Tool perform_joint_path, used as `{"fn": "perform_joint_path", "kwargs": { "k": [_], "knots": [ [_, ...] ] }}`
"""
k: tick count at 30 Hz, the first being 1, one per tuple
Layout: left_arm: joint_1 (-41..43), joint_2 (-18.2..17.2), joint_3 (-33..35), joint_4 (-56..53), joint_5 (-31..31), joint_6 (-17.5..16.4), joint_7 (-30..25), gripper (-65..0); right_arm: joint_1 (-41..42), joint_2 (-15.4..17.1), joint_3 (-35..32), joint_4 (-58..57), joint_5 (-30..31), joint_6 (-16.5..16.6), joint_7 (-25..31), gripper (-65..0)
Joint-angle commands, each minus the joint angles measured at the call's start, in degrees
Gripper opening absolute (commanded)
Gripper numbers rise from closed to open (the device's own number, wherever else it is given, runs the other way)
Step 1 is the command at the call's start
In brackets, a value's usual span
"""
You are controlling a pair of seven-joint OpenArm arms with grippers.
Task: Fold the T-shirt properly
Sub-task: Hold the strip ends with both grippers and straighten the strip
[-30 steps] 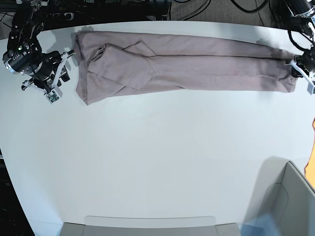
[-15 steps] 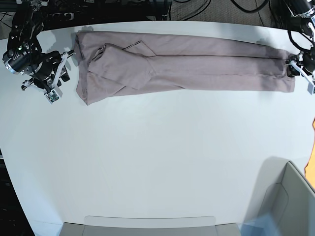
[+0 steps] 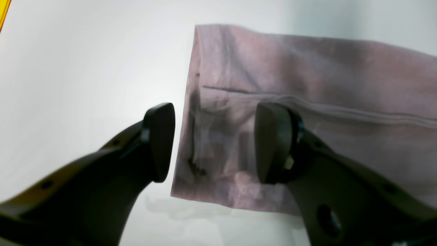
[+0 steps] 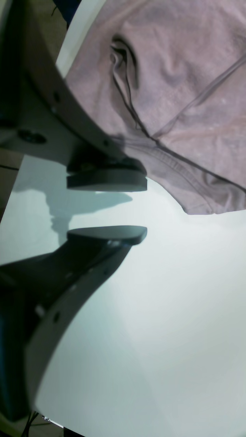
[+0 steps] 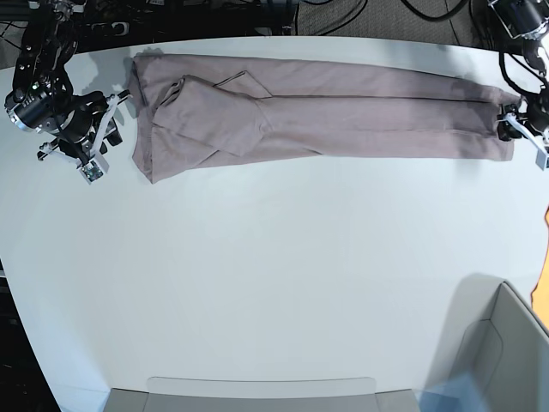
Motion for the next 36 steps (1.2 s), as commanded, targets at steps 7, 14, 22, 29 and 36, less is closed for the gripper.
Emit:
{"fn": "perform_joint_path", "kwargs": {
  "k": [7,14,22,29,36],
  "knots": [
    [-2.62,-1.42,-2.0,-2.84,-8.23,-0.08,5.69,-27.9,0.57,0.75,0.26,0.75,0.6,0.29,0.32,-47.1],
    [-7.1,-1.42,-6.83,-12.07,-8.67,-0.08,6.83,-27.9,0.57,0.75,-1.67,0.75,0.43,0.29,0.32,-47.2],
    [-5.43,-1.51,-6.83,-6.53,-8.59,-0.08,4.9,-27.8,0.57,0.75,-1.67,0.75,0.43,0.29,0.32,-47.2],
    [-5.79,-1.51,-6.92,-4.25,-8.59,-0.08,4.72,-27.8,0.57,0.75,-1.67,0.75,0.43,0.29,0.32,-47.2],
    [-5.87,-0.81,-6.92,-3.98,-8.67,-0.08,4.37,-27.9,0.57,0.75,-1.67,0.75,0.43,0.29,0.32,-47.2]
  ]
}}
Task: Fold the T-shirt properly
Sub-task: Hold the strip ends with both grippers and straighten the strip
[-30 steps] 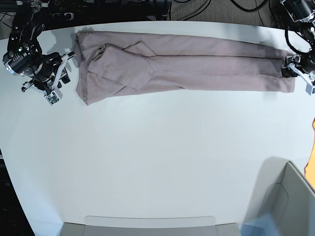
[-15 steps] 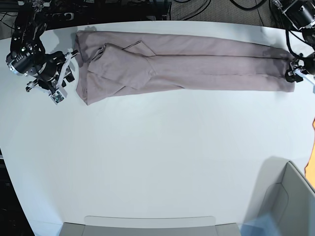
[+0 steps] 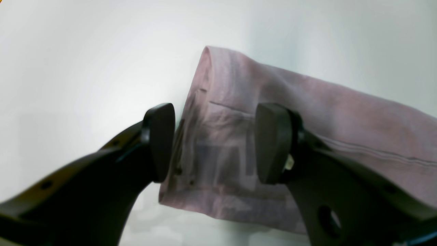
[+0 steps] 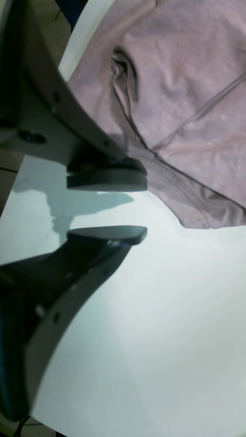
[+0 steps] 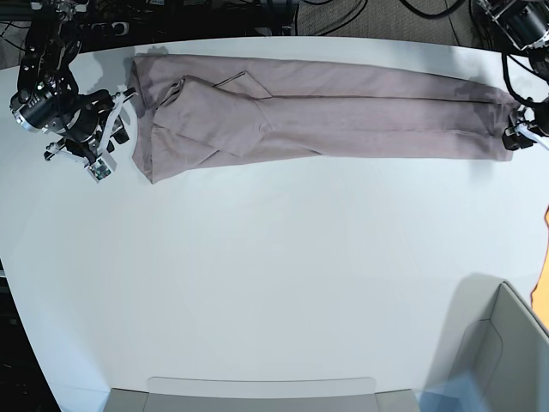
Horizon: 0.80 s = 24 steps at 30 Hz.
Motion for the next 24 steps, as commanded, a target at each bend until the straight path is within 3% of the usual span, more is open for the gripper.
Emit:
{"fn": "perform_joint_path", "kwargs": {
  "k": [1,5,9,24],
  "knots": [
    [-0.63,-1.4,-0.45,1.13,-1.07,-0.1,-1.12,-27.9,0.46,0.92,0.32,0.78,0.43,0.29,0.32,-47.2],
    [-0.63,-1.31,-0.45,1.13,-1.16,-0.1,-1.12,-28.0,0.46,0.83,0.23,0.78,0.43,0.29,0.32,-47.2],
    [-0.63,-1.31,-0.45,1.22,-1.24,-0.1,-1.2,-34.5,0.46,0.13,0.23,0.78,0.43,0.29,0.32,-47.2],
    [-0.36,-1.31,-0.45,2.8,-0.45,-0.1,-1.2,-35.1,0.46,0.04,0.23,0.78,0.43,0.29,0.32,-47.2]
  ]
}}
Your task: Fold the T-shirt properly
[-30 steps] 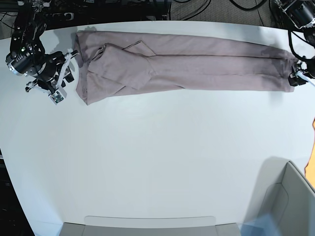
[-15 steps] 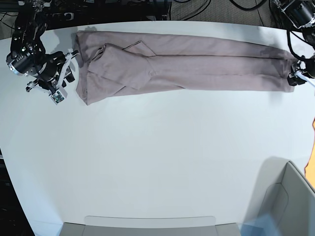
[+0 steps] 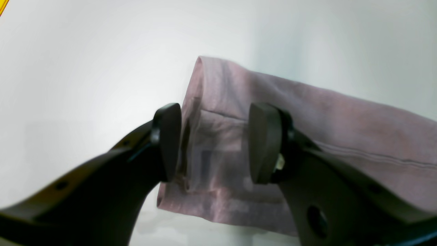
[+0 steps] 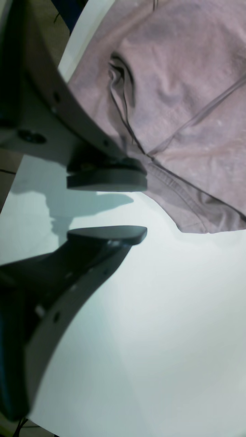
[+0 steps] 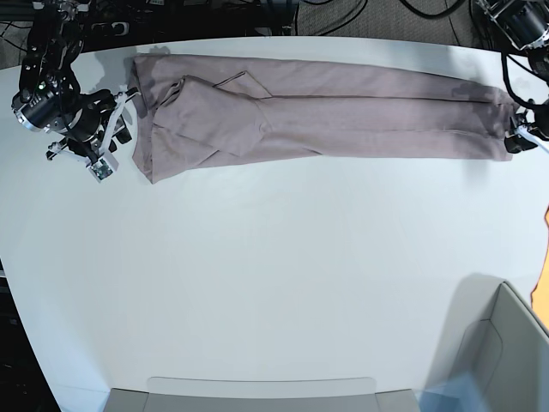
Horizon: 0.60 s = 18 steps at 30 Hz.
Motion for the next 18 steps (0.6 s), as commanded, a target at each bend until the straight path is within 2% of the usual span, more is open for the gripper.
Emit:
{"fn": "perform_joint_path", "kwargs": {
  "k": [1,11,16,18],
  "knots": [
    [-0.61,-1.51,-0.45,0.73,-0.06,-0.1,-0.9,-35.1,0.46,0.68,0.31,0.78,0.45,0.29,0.32,-47.2],
    [-0.78,-1.51,-0.63,0.9,6.36,-0.1,-0.9,-35.0,0.11,0.68,0.31,0.86,0.54,0.29,0.32,-47.2],
    [-0.78,1.13,-8.01,0.9,6.54,-0.1,-0.81,-35.0,0.11,0.68,0.31,0.86,0.54,0.29,0.32,-47.2],
    [-0.78,1.31,-8.89,0.9,6.71,-0.1,-0.55,-35.2,0.11,0.68,0.31,0.86,0.54,0.29,0.32,-47.2]
  ]
}}
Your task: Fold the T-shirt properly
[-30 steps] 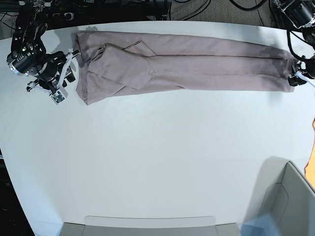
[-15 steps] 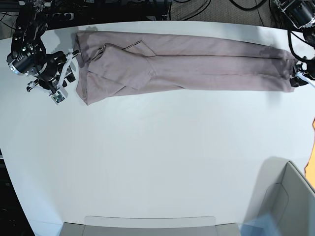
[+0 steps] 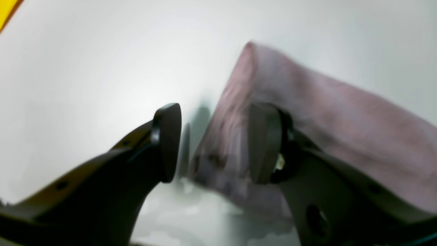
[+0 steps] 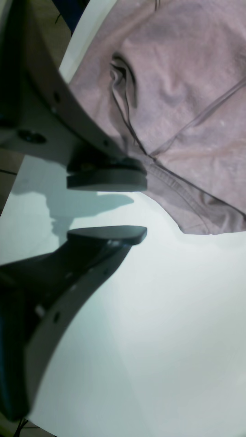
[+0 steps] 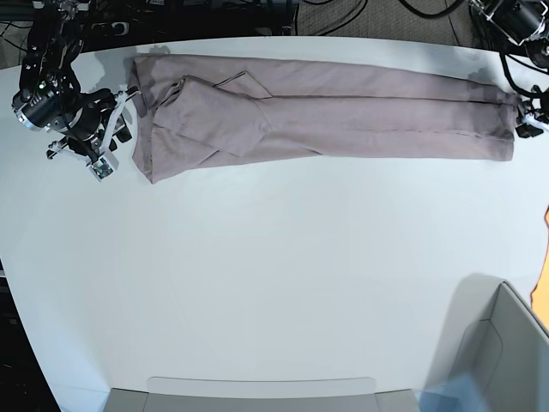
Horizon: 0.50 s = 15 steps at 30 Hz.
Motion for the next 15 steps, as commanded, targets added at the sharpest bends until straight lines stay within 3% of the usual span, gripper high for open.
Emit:
{"fn": "perform_joint_path", "kwargs": {
  "k": [1,3,8,15],
  "knots": [
    [-0.74,-1.64,-0.32,0.9,-0.83,-0.1,-1.4,-35.2,0.39,0.7,0.31,0.84,0.51,0.29,0.32,-47.2],
    [-0.3,-1.73,-0.23,0.9,-0.83,-0.1,-1.49,-35.4,0.39,0.7,0.31,0.84,0.69,0.29,0.32,-47.2],
    [-0.12,-2.79,3.9,0.9,-0.74,-0.1,-1.66,-43.7,0.39,0.17,0.31,0.84,0.69,0.29,0.32,-47.2],
    [0.49,-2.7,4.6,0.99,3.83,-0.1,-1.66,-49.7,0.39,-1.32,0.23,0.84,0.43,0.29,0.32,-47.3]
  ]
}}
